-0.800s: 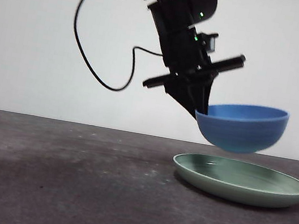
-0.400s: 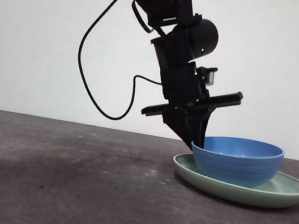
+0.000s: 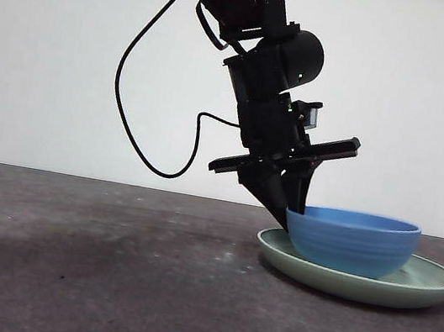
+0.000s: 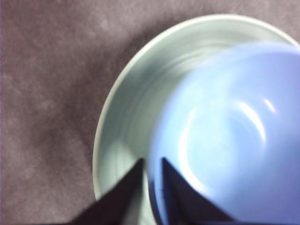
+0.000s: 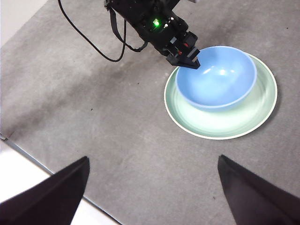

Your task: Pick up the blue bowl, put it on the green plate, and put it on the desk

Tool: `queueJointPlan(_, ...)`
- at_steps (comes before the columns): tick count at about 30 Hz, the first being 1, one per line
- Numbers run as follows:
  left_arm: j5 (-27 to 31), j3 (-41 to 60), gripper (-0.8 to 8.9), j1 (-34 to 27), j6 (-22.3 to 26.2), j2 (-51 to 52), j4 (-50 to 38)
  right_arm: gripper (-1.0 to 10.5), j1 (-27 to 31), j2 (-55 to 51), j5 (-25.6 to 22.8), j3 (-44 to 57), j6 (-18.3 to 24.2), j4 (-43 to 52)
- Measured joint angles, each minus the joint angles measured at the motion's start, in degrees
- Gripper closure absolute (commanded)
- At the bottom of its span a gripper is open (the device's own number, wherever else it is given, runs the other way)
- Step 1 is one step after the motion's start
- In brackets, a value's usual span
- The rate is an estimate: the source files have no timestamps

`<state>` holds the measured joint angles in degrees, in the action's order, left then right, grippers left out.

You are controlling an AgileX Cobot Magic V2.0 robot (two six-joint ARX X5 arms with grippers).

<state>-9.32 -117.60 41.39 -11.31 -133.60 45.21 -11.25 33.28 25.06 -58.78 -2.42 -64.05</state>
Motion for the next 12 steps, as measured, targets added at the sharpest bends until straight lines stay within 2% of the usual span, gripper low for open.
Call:
queueJointPlan(6, 0.0, -0.28, 5.01, 0.02, 0.0, 0.0, 0.42, 5.1, 0.0, 0.0, 0.0, 0.0, 0.0, 0.0)
queueJointPlan(12, 0.0, -3.72, 4.95, 0.02, 0.33, 0.0, 4.7, 5.1, 0.0, 0.0, -1.33, 0.0, 0.02, 0.0)
